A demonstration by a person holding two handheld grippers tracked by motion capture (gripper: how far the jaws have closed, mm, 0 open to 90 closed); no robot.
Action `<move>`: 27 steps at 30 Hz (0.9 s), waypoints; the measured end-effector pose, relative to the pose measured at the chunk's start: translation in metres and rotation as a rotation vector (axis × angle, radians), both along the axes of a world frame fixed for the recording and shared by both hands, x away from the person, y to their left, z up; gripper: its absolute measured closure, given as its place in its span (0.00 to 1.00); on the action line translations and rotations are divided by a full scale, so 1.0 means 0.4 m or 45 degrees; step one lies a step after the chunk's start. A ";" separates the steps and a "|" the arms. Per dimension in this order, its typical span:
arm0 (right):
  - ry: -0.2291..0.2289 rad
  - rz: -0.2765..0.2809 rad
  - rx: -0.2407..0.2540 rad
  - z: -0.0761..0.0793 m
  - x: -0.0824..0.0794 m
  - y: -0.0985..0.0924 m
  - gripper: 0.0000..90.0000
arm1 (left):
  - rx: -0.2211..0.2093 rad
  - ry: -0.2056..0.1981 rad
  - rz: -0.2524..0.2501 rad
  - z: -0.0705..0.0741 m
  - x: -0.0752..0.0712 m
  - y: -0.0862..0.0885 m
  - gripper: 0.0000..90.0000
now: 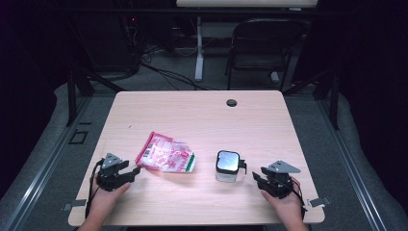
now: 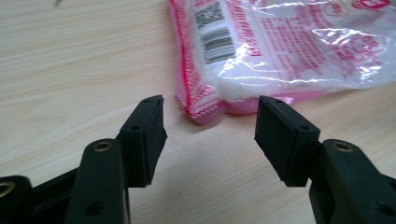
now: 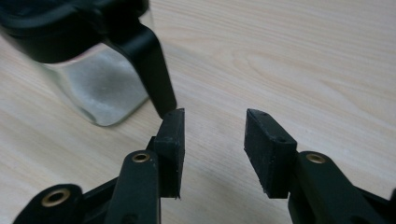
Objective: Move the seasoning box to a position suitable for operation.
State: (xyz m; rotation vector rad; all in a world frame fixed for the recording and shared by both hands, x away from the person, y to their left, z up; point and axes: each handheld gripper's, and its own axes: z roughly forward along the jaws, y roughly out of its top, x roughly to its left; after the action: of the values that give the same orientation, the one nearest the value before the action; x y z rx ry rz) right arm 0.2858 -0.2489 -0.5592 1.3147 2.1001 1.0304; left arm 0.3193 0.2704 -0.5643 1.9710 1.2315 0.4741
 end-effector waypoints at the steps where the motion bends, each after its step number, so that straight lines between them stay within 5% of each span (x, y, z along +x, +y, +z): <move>1: -0.002 0.014 -0.012 0.004 -0.001 0.002 0.65 | -0.002 0.001 -0.013 0.000 -0.001 -0.005 0.48; 8: -0.034 0.090 -0.003 0.033 -0.002 0.030 0.68 | -0.029 -0.077 -0.053 0.018 -0.032 -0.015 0.55; 11: -0.039 0.096 0.006 0.041 -0.017 0.035 0.68 | -0.079 -0.063 -0.080 0.032 -0.051 -0.012 0.61; 18: -0.102 0.170 0.011 0.064 -0.041 0.048 0.66 | -0.098 -0.099 -0.073 0.043 -0.052 -0.016 0.63; 27: -0.039 0.173 0.029 0.031 -0.016 0.065 0.65 | -0.139 -0.069 -0.108 0.040 -0.050 -0.025 0.67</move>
State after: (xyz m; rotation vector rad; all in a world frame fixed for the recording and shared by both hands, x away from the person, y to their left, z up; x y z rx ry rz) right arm 0.2794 -0.2229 -0.5469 1.1725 2.1860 1.1261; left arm 0.2994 0.2604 -0.5482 1.8973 1.1119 0.4068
